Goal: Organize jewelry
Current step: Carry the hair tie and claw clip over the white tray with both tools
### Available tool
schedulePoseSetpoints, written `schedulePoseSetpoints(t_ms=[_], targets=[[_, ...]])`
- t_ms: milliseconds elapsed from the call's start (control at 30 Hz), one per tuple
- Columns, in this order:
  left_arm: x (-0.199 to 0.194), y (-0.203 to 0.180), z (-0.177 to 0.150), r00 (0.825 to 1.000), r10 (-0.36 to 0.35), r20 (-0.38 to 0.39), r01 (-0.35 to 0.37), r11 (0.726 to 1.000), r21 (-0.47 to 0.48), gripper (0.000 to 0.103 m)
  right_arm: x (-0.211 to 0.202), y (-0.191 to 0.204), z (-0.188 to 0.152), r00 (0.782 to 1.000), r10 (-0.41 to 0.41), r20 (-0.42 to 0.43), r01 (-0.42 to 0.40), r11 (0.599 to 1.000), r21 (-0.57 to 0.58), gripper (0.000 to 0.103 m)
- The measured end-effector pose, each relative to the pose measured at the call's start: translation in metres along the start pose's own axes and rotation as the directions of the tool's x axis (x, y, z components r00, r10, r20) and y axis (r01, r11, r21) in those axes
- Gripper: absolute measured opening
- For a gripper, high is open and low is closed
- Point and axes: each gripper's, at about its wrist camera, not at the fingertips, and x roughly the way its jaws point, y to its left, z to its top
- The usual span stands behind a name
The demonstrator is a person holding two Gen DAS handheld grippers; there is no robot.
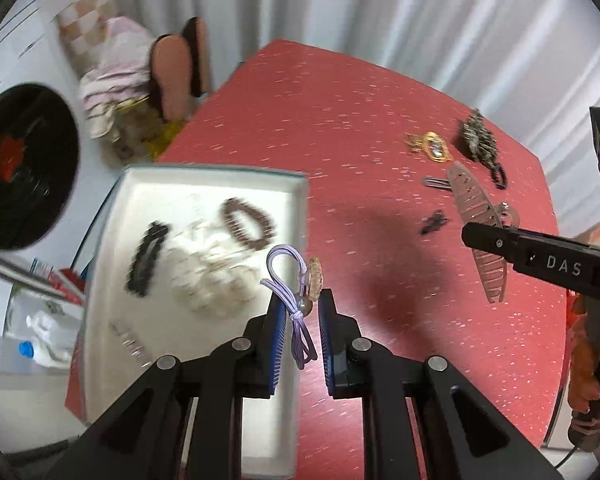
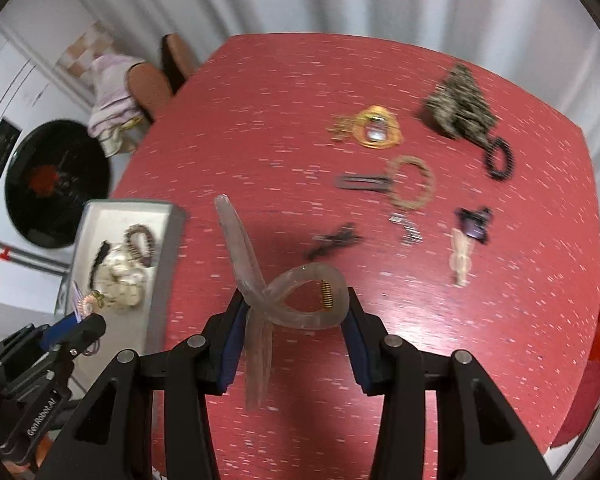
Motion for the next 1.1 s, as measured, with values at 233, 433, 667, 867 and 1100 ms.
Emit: schedulePoseSetpoints(t_ms=[233, 433, 667, 867, 1100], targets=[[-0.011, 0.049, -0.022, 0.999, 0.044, 0.000, -0.044, 0.995, -0.087, 0.018, 0.012, 0.062, 0.000, 0.999, 0.046, -0.027, -0.048, 0.994, -0.093, 0.048], [-0.012, 0.089, -0.043, 0.996, 0.083, -0.017, -0.084, 0.983, -0.166, 0.018, 0.028, 0.117, -0.008, 0.994, 0.082, -0.073, -0.094, 0.981, -0.170, 0.048], [-0.002, 0.122, -0.067, 0.992, 0.115, -0.059, -0.125, 0.964, -0.233, 0.018, 0.053, 0.170, -0.026, 0.981, 0.122, -0.151, -0.156, 0.958, -0.241, 0.048], [0.012, 0.138, -0.077, 0.990, 0.120, -0.076, -0.136, 0.953, -0.270, 0.018, 0.079, 0.194, -0.040, 0.967, 0.130, -0.218, -0.187, 0.946, -0.265, 0.048], [0.029, 0.144, -0.077, 0.987, 0.126, -0.096, -0.148, 0.950, -0.275, 0.018, 0.103, 0.200, -0.033, 0.969, 0.082, -0.235, -0.149, 0.947, -0.284, 0.048]])
